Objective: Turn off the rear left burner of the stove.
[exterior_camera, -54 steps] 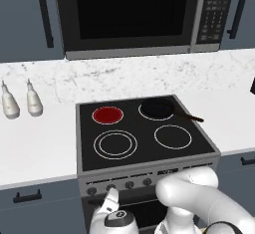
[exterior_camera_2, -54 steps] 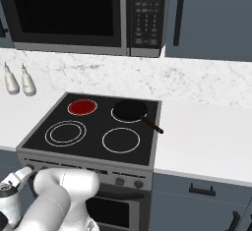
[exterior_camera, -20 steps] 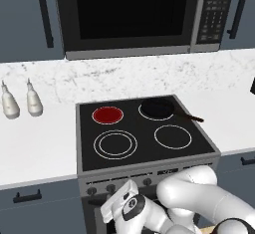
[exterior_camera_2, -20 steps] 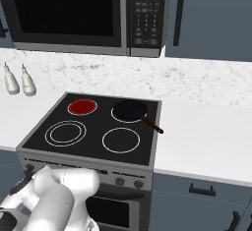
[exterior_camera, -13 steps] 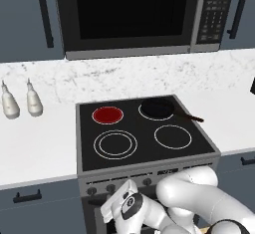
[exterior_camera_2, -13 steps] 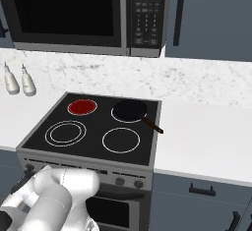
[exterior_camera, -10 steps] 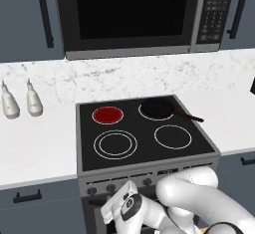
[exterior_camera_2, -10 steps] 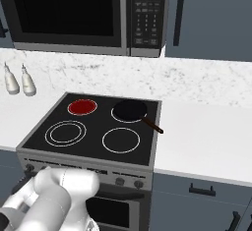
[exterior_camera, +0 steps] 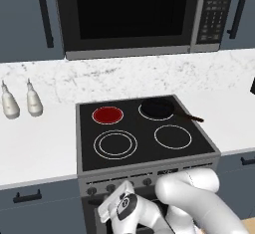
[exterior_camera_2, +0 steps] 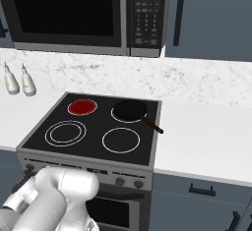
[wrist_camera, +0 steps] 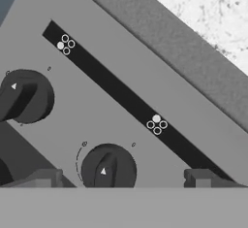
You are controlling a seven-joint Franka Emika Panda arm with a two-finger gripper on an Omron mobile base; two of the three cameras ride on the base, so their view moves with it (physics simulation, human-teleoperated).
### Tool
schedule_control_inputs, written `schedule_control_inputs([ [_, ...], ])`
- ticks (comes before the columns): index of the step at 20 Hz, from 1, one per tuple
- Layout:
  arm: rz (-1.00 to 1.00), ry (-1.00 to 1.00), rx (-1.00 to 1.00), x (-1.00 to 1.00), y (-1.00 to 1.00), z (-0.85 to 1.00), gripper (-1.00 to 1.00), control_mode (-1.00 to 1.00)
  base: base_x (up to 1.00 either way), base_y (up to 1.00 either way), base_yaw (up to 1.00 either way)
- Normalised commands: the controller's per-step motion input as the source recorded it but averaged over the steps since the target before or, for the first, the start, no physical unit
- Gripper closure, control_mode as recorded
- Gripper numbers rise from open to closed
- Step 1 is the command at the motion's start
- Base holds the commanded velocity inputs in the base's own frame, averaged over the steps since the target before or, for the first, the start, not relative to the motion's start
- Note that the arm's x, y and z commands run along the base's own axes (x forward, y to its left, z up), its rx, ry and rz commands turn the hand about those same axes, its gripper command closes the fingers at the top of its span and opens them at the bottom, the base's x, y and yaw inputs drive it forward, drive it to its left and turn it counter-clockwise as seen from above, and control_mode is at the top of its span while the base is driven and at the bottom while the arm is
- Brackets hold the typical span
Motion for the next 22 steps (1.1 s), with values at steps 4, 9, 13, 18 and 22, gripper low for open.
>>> schedule_control_inputs([
  [4, 0.00, 0.00, 0.00, 0.11, 0.05, -0.17, -1.00, -1.00, 0.00, 0.00, 0.00],
  [9, 0.00, 0.00, 0.00, 0.09, 0.00, -0.10, -1.00, -1.00, 0.00, 0.00, 0.00],
  [13, 0.00, 0.00, 0.00, 0.08, 0.00, -0.06, -1.00, -1.00, 0.00, 0.00, 0.00],
  [18, 0.00, 0.00, 0.00, 0.13, 0.00, 0.00, -1.00, -1.00, 0.00, 0.00, 0.00],
  [22, 0.00, 0.00, 0.00, 0.13, 0.00, 0.00, 1.00, -1.00, 0.00, 0.00, 0.00],
])
